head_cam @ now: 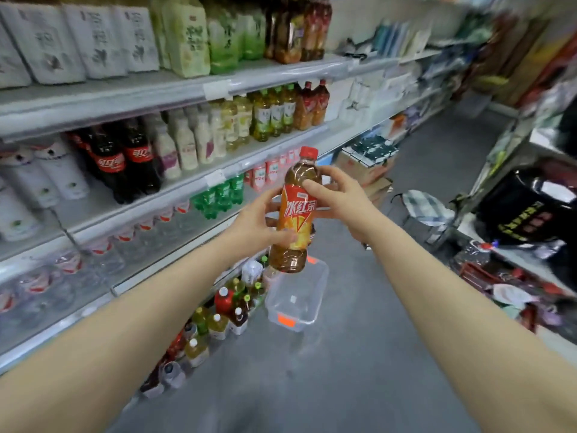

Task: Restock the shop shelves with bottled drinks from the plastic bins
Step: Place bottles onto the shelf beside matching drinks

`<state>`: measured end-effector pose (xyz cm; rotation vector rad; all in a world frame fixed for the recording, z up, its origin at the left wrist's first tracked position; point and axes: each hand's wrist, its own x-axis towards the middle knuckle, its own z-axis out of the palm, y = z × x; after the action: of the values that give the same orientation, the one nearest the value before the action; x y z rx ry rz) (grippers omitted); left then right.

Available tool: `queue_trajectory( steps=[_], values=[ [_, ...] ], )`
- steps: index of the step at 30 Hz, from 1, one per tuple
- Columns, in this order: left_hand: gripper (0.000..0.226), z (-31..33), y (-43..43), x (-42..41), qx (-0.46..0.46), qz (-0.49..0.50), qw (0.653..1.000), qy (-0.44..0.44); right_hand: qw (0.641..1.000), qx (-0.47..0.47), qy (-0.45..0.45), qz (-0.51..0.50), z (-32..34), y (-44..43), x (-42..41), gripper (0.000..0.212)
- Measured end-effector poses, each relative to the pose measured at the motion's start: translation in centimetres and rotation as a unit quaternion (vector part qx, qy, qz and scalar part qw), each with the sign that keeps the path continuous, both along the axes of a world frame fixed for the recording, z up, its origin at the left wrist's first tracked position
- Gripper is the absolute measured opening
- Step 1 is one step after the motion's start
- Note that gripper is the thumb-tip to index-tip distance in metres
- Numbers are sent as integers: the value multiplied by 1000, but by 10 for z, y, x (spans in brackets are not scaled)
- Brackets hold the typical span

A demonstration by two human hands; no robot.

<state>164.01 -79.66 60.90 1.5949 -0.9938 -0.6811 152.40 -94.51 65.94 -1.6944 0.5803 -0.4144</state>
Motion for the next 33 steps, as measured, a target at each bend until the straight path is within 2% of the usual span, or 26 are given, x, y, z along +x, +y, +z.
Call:
queue_trajectory(
  steps=[9, 12, 23, 26, 33],
  values=[
    [92, 20, -158, -16, -8, -73, 997, -2, 997, -22, -18, -77, 24, -136, -37, 45],
    [92, 19, -205, -8, -11, -85, 996, -11, 995, -46, -10, -88, 24, -180, -32, 42],
    [90, 20, -372, 66, -13, -84, 996, -32, 995, -52, -2, -88, 26, -344, 39, 53],
    [84, 26, -409, 86, -11, -81, 996, -29, 995, -51, -7, -80, 31, -382, 61, 51],
    [88, 40, -483, 124, 1, -46, 998, -45, 998, -39, -23, -51, 42, -466, 104, 44]
  ],
)
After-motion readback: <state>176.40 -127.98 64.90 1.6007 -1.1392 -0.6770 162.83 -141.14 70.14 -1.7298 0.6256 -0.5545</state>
